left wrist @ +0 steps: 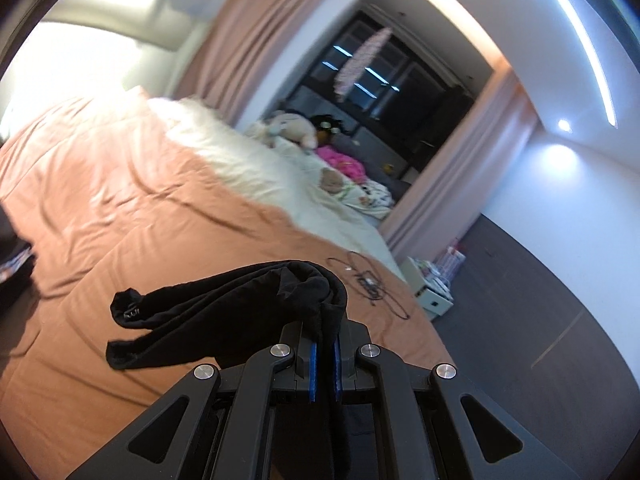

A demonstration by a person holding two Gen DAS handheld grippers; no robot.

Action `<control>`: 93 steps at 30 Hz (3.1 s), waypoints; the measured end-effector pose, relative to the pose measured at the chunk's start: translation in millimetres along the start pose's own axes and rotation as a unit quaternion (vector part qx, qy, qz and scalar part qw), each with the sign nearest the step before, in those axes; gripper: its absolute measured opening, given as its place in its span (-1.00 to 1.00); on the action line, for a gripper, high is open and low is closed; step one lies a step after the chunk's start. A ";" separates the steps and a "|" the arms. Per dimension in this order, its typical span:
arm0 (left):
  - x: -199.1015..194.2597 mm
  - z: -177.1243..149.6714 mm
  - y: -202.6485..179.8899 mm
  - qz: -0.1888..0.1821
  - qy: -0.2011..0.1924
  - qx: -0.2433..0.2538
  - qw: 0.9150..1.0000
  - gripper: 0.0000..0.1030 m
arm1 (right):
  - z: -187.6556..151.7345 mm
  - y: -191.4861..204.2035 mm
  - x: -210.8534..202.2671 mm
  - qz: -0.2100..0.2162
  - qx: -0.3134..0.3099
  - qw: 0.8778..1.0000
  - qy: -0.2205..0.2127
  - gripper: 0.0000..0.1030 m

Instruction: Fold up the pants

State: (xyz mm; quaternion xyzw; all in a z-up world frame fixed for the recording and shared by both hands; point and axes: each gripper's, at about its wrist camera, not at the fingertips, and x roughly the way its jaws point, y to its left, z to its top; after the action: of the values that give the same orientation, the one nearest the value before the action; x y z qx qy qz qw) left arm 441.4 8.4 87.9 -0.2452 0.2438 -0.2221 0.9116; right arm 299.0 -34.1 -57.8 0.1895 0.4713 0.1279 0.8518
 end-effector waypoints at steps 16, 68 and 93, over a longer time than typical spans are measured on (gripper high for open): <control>57.9 -0.9 -142.4 -0.073 0.027 0.097 0.992 -0.88 | -84.8 -69.9 -83.3 -0.029 0.073 0.987 -0.138 0.06; 314.7 -302.8 -416.9 -0.188 0.348 0.201 0.896 -0.42 | -200.4 -216.6 -310.3 -0.157 0.288 0.904 -0.275 0.62; 227.1 -242.6 -229.9 -0.053 0.284 0.190 0.938 0.64 | -143.0 -234.4 -270.5 -0.087 0.224 0.929 -0.281 0.42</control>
State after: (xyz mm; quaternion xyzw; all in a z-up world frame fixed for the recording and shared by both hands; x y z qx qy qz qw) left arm 419.2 -372.5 -45.2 -0.0064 0.4327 -0.3726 0.8209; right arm 45.1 -322.3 -26.9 0.3622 0.2434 -0.1141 0.8925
